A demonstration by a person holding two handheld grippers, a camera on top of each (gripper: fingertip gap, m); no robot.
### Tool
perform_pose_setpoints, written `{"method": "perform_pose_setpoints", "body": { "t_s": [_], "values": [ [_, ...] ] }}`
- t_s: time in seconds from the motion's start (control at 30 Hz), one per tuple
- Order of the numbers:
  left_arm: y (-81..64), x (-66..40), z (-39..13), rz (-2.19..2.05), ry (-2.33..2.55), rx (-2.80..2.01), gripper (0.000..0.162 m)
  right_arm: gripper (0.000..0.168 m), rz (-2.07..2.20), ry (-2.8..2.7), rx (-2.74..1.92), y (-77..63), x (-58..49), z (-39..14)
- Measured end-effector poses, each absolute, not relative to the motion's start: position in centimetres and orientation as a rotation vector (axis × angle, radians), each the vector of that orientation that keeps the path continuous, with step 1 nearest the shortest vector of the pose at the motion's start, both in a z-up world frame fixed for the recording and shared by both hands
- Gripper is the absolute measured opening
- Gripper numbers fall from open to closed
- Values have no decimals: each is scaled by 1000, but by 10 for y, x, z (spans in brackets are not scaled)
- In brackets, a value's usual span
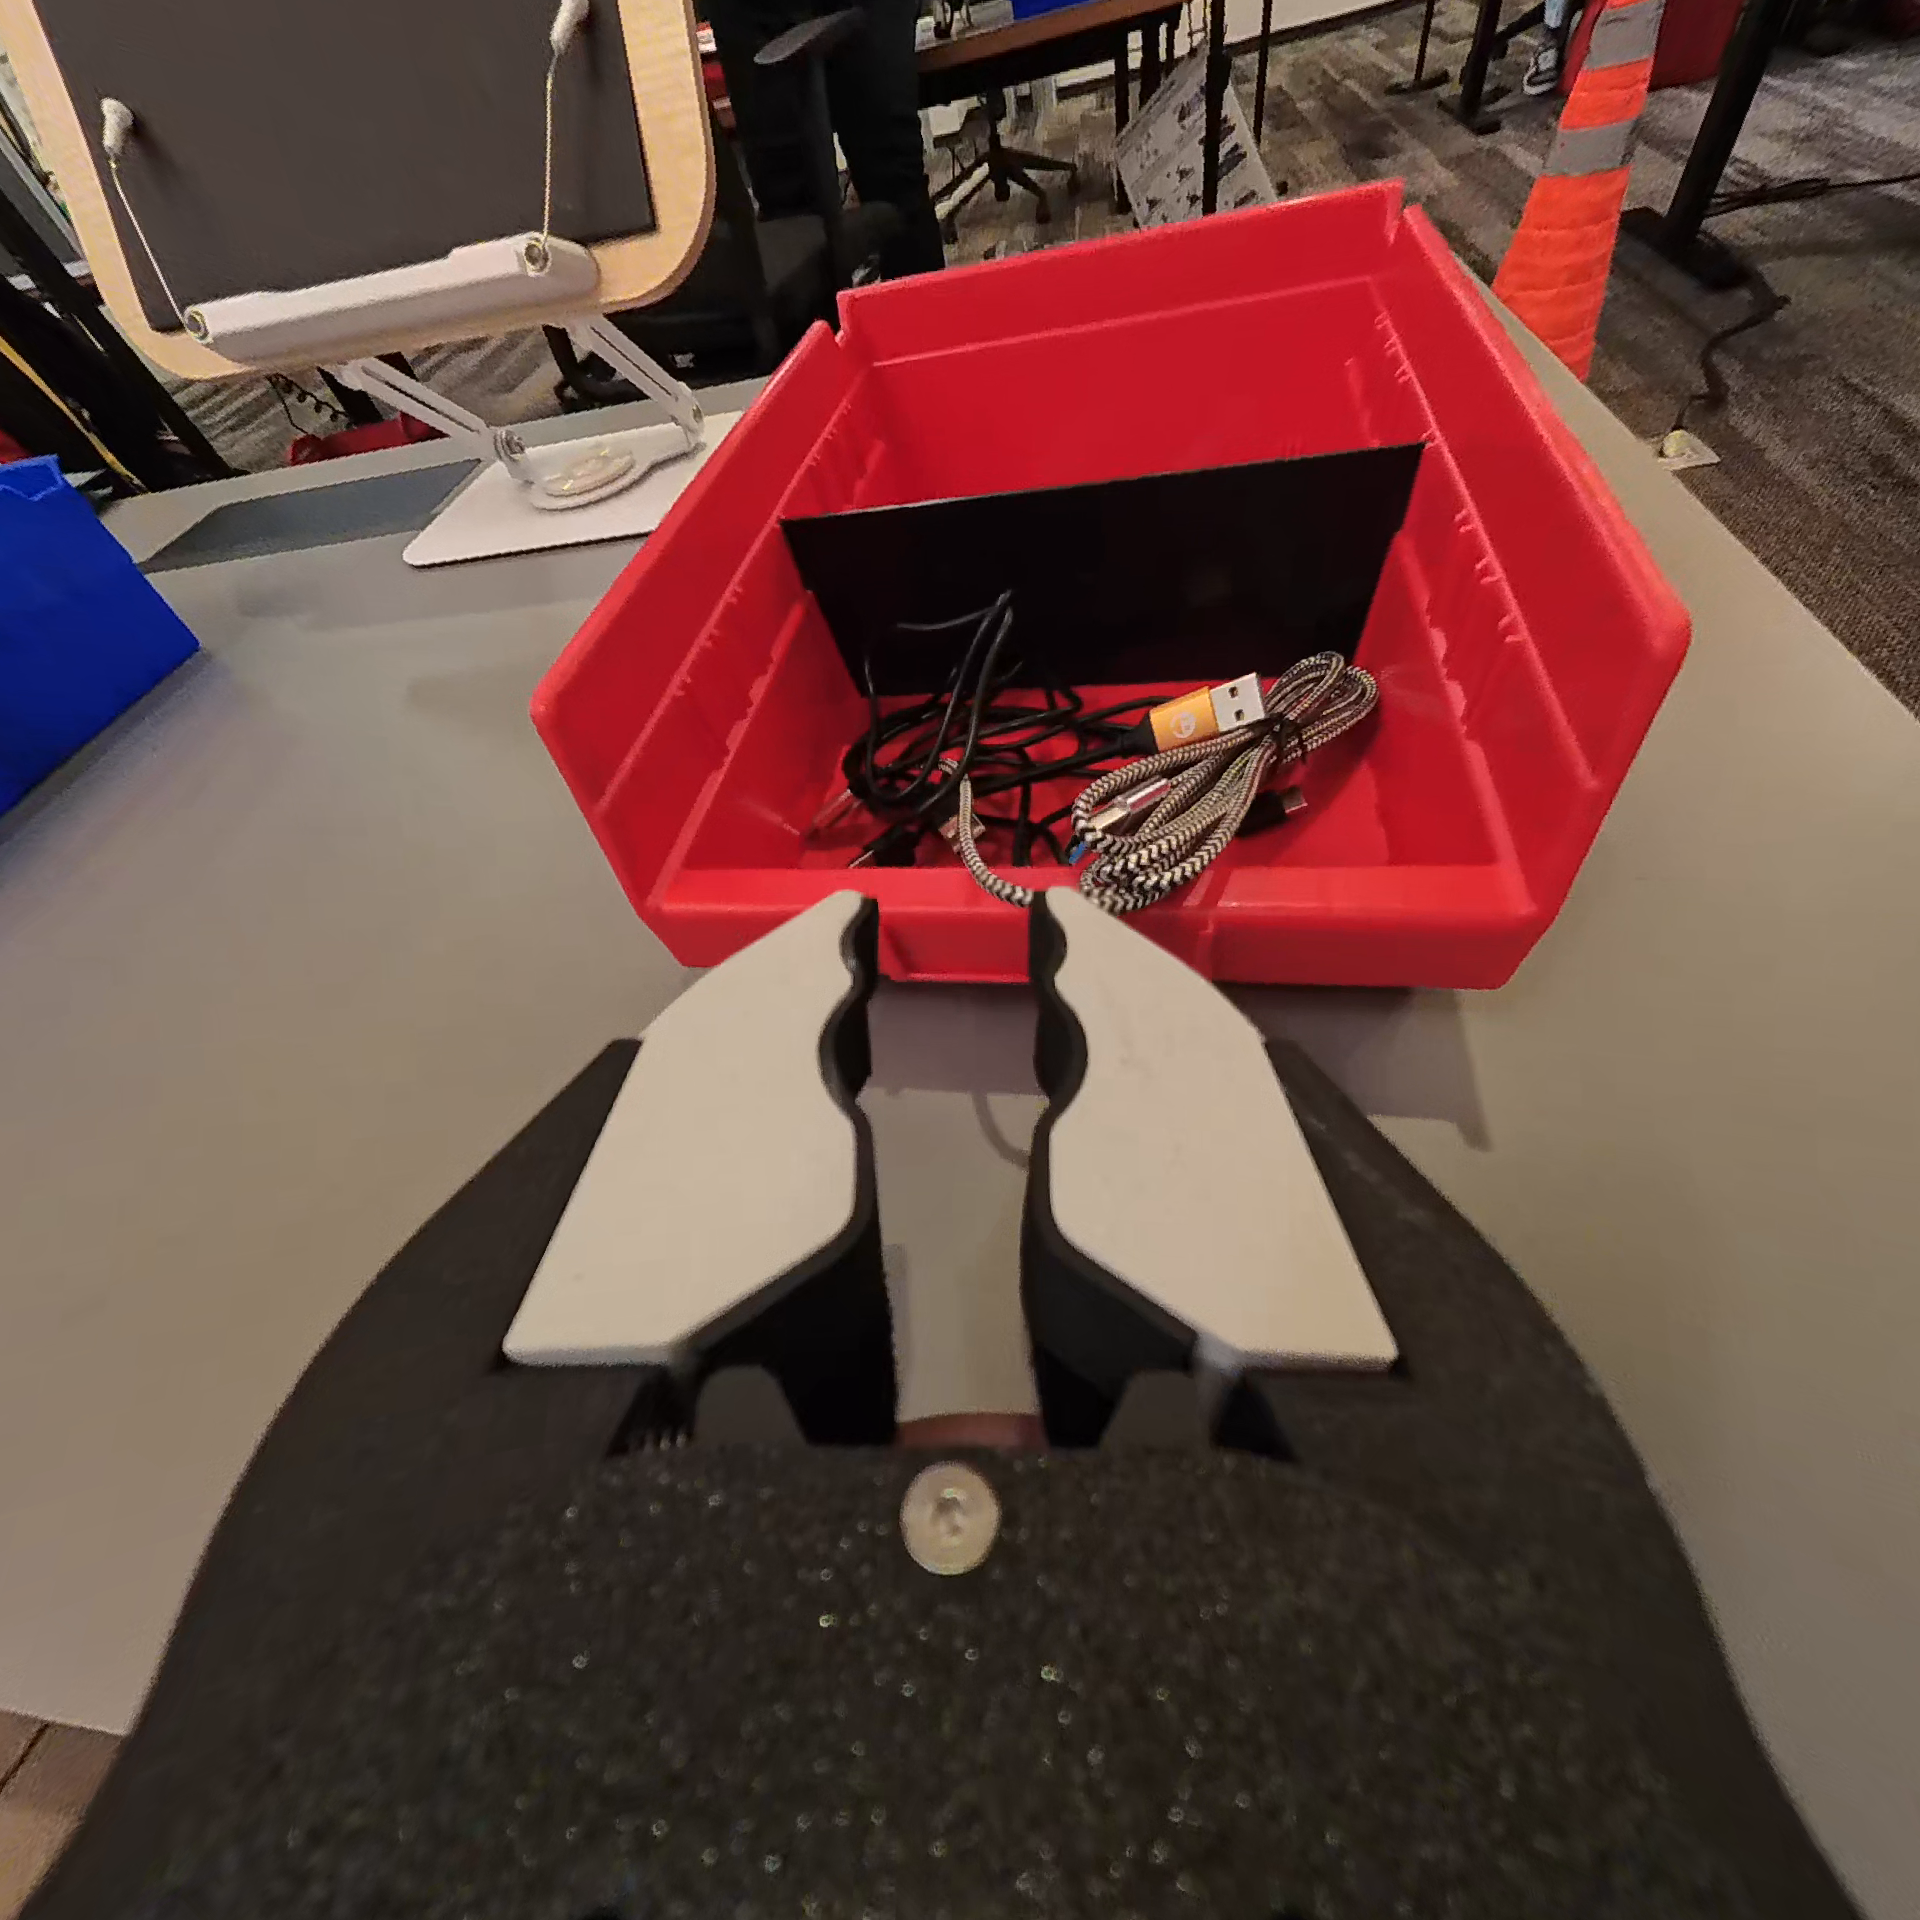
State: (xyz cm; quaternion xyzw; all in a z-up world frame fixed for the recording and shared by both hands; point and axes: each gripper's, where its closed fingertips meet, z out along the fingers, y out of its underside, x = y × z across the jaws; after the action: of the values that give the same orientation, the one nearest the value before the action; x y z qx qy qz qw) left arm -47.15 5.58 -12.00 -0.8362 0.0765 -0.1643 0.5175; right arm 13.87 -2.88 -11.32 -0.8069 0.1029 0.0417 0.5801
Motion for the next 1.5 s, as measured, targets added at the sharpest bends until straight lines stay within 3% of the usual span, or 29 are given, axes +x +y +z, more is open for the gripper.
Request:
{"method": "perform_pose_setpoints", "body": {
  "t_s": [0.4,0.6,0.77,0.97,1.03,1.13,1.17,1.23,1.3,1.37,1.5],
  "values": [
    [65,-453,-126,-416,234,-2034,22,26,66,243,-1910,-38,143,-120],
    [66,-447,-127,-410,265,-2036,22,57,161,-100,-2052,-15,38,-134],
    [60,-426,-123,-482,320,-2005,23,61,-118,2,-1955,34,42,-108],
    [60,-385,-117,-488,477,-1944,23,67,-160,39,-2078,75,39,-127],
    [59,-359,-115,-523,525,-1927,23,69,-43,-5,-2076,74,22,-124],
    [54,-295,-110,-655,615,-1905,24,35,104,-60,-2035,58,4,-117],
    [50,-268,-108,-709,664,-1900,26,42,112,-39,-2014,52,7,-111],
    [43,-210,-104,-789,776,-1878,33,73,75,-6,-1979,37,22,-97],
    [38,-153,-99,-831,878,-1849,41,63,-66,43,-1901,17,50,-77],
    [37,-99,-93,-863,945,-1821,44,63,-164,96,-1793,-8,75,-58],
    [41,-16,-100,-844,1008,-1875,53,51,-313,286,-1739,-46,146,-69]
  ]
}}
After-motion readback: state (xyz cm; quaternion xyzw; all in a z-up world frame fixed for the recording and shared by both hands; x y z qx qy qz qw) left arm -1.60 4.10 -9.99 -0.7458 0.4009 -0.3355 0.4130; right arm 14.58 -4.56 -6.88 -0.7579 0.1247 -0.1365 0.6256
